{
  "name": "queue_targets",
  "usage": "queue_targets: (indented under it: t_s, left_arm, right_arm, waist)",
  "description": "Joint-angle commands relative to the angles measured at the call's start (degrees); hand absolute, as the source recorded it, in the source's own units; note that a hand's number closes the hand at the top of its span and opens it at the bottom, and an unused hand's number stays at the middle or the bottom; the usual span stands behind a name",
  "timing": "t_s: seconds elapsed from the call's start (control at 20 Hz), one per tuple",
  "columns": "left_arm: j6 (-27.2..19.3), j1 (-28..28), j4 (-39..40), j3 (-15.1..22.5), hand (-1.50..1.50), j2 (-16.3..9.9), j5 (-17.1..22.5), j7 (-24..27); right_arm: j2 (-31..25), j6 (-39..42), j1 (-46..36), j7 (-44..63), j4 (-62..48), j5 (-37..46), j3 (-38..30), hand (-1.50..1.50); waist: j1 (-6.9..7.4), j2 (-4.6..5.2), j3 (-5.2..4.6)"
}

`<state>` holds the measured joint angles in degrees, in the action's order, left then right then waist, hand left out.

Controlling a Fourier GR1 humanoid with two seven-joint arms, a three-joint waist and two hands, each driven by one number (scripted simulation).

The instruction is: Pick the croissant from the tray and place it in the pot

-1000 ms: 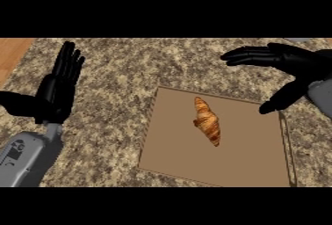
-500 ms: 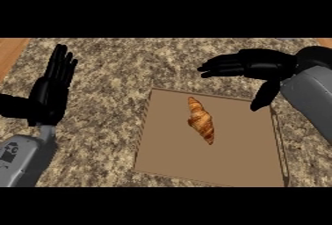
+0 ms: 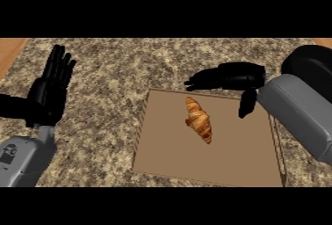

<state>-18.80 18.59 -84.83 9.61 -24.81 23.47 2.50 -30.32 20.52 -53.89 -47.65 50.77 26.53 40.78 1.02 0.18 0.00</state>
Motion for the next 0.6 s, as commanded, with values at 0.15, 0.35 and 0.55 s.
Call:
queue_targets:
  t_s: [0.15, 0.35, 0.55]
  left_arm:
    - [2.08, -1.38, -0.75, -2.88, 0.0, -0.39, -0.05, -0.99]
    - [1.7, -1.42, -0.13, -2.15, 0.0, 2.14, -2.14, 0.1]
    - [1.94, -3.3, -2.59, -3.16, 0.0, 2.83, -3.52, -1.21]
  right_arm:
    - [5.13, 2.46, -0.17, -4.48, -2.33, 2.57, -0.57, -1.5]
    - [2.95, 0.36, 1.83, -10.43, -4.0, 3.75, -2.13, -1.5]
    - [5.71, 0.1, 3.73, -3.91, 0.09, 7.08, -3.27, -1.5]
  waist:
    - [-0.31, -0.12, 0.0]
    - [-0.54, -0.05, 0.01]
    - [-0.77, -0.21, 0.0]
